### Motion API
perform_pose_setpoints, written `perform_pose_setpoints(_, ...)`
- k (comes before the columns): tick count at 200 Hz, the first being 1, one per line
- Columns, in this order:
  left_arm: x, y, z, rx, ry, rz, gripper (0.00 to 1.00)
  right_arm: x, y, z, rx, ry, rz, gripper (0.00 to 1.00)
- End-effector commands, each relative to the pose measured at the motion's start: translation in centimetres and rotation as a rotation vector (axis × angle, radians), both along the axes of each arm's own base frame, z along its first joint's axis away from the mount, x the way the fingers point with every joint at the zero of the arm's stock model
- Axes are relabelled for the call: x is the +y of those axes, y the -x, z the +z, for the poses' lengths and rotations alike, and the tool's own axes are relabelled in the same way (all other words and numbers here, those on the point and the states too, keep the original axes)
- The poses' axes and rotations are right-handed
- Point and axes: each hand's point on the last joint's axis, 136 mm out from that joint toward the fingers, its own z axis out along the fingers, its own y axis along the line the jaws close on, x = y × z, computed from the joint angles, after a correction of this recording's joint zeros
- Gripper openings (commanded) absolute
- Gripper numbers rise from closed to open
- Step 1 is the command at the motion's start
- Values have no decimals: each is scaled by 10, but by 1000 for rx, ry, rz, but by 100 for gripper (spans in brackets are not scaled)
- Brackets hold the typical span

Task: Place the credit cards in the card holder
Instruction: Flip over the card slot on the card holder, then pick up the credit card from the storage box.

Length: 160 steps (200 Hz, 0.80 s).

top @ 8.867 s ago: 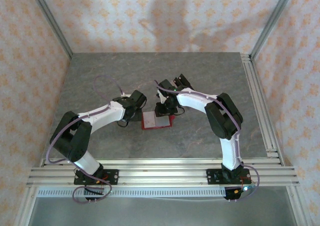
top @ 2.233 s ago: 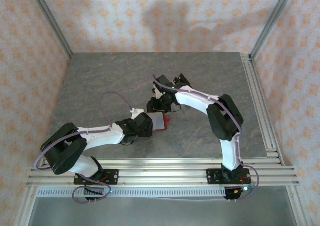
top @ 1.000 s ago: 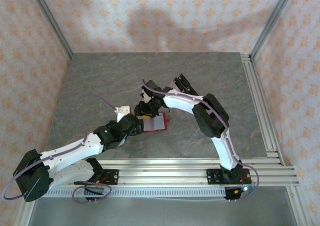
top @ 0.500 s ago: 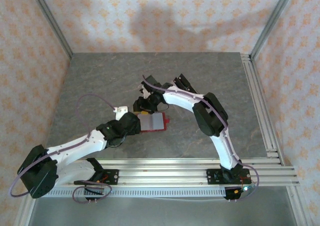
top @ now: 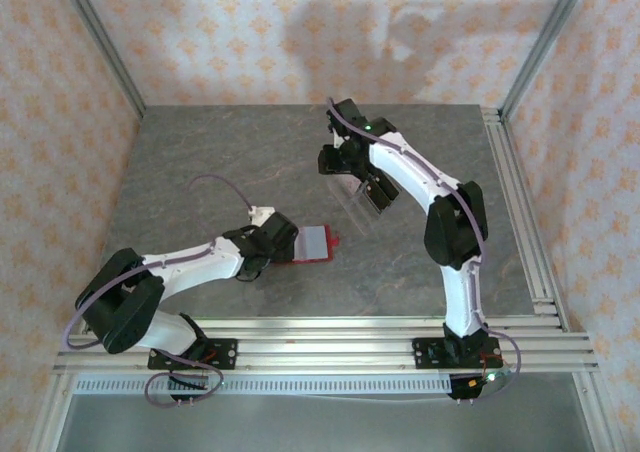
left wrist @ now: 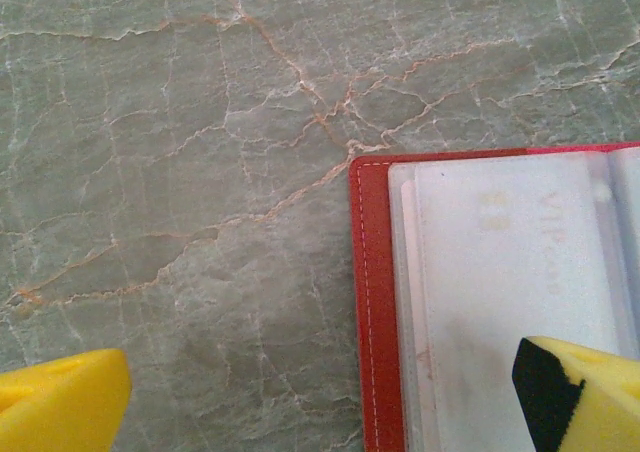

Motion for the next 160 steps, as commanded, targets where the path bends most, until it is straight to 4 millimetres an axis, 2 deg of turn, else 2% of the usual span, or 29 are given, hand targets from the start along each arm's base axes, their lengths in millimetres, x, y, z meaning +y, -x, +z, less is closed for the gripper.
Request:
perform_pose_setpoints(1,15,-3,3,-10,-59,53,100,-34,2,-25,13,293,67,46)
perform_pose_setpoints(46,20,0,-1,-4,-67,73,100,-48,-14,-33,-23,432,87,45)
perform_pose_setpoints(114,21,1,6,-15,-63,73,100,-49,-19,-51,-10,466,97,43)
perform_pose_setpoints(160,22,2,8,-20,-63,75,100,-40,-15,-61,26,428,119,38)
